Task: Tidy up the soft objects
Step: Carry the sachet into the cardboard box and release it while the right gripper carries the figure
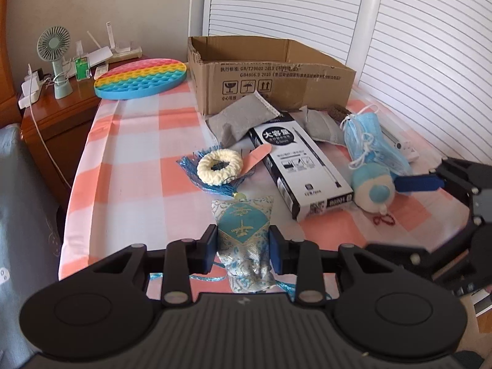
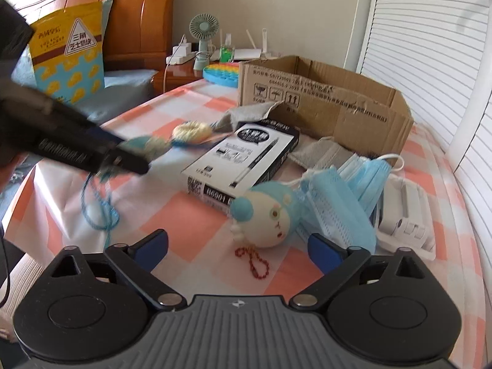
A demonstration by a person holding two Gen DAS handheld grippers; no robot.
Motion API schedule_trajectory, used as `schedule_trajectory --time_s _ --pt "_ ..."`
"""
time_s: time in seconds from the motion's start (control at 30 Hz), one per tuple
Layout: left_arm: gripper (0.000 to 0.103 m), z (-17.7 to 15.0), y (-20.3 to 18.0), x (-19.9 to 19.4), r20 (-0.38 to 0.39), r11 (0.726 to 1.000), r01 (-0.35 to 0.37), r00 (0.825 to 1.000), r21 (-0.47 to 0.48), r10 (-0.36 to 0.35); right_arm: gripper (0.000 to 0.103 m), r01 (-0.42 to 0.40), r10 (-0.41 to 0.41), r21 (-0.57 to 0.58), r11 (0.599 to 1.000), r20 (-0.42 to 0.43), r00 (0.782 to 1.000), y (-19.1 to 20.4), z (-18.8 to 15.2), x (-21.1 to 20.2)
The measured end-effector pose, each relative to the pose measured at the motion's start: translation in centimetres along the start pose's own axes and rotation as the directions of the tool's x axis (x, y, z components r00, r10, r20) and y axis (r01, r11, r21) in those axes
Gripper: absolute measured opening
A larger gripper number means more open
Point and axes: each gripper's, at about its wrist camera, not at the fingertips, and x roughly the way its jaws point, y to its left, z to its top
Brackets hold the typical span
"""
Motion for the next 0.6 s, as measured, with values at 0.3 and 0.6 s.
schedule_trajectory --time_s 0.3,0.6 --pt "0.036 -1.0 0.1 0.3 -0.004 1.000 -0.024 1.000 -0.014 0.024 0.071 0.042 -0.042 0.016 0.999 -0.005 0.999 -0.5 1.4 1.1" --pt "0.033 -0.2 -0.3 0.2 -0.025 0.999 0.007 1.000 0.049 -0.005 0.053 0.057 -0.057 0.048 0.997 -0.019 0.998 -1.2 2.0 1.5"
